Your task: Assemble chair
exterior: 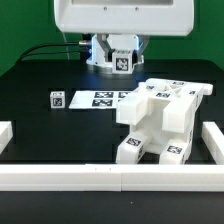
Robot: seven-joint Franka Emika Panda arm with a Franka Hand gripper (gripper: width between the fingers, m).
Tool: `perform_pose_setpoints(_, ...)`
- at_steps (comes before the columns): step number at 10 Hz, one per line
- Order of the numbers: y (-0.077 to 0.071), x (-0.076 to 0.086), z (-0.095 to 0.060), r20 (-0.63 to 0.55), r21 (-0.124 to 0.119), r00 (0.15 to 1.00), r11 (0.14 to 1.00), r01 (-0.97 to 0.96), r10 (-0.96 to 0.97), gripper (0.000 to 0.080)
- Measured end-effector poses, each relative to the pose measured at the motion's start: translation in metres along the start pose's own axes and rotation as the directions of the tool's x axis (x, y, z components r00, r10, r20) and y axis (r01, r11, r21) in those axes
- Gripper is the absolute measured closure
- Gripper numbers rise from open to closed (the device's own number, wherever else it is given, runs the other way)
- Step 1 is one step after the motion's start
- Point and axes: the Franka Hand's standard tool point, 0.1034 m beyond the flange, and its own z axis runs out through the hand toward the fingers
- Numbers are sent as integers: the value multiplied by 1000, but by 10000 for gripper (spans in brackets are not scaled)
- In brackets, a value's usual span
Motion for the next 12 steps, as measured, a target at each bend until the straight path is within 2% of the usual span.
perform_pose_setpoints(3,-2,0,1,1,-1,1000,1000,1,-1,518)
perform_pose_setpoints(4,-17,-3,2,2,4,996,996,-94,94,518)
perform_pose_setpoints(5,-47,-2,-1,-5,13,991,991,-134,135,518)
perform_pose_setpoints(6,-74,10,-9,-23,36,990,989,-140,141,518)
perform_pose_setpoints(7,-88,17,-12,-27,36,989,989,-146,147,518)
perform_pose_setpoints(8,-88,15,-7,-20,30,990,990,-140,141,518)
perform_pose_setpoints(12,-89,15,-6,-19,30,989,989,-144,145,518)
